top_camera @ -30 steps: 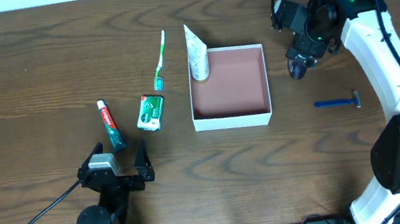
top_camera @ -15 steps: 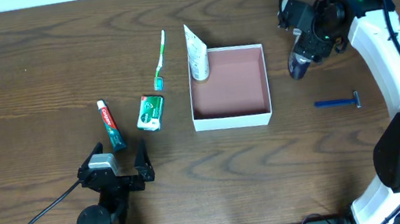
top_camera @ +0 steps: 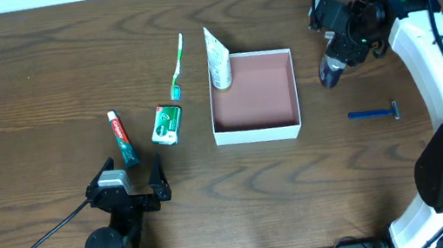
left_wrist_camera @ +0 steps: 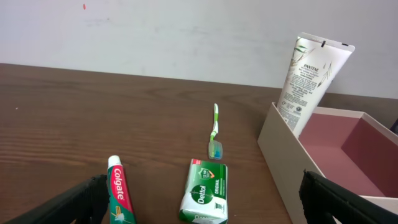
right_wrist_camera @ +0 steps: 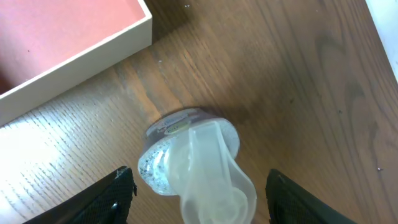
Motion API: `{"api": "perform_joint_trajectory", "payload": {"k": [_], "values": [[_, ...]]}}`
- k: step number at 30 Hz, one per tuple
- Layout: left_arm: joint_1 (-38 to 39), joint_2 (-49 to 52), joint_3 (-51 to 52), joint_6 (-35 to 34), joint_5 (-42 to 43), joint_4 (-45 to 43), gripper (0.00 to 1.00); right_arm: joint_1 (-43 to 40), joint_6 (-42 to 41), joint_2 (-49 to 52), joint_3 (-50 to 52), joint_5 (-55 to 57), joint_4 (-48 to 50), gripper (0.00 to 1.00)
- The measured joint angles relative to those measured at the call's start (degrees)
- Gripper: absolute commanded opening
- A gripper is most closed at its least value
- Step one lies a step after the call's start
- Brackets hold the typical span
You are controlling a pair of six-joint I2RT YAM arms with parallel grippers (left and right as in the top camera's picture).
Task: Pack container
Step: 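Lower the right gripper and grasp the soap bottle's pump head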
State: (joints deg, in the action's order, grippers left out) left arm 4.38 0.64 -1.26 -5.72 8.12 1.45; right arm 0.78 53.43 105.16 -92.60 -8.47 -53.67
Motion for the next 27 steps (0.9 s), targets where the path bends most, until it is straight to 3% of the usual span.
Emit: {"api": "perform_joint_trajectory", "payload": {"k": [14,27], "values": [[0.0,0.0,0.0,0.0,0.0,0.0,0.98,-2.43,-4.92,1.53,0.07,-1.64,0.79,0.68],[0.0,0.0,0.0,0.0,0.0,0.0,0.98,-2.43,-6.69,4.61,0.2,-2.45,1.62,0.5]]}}
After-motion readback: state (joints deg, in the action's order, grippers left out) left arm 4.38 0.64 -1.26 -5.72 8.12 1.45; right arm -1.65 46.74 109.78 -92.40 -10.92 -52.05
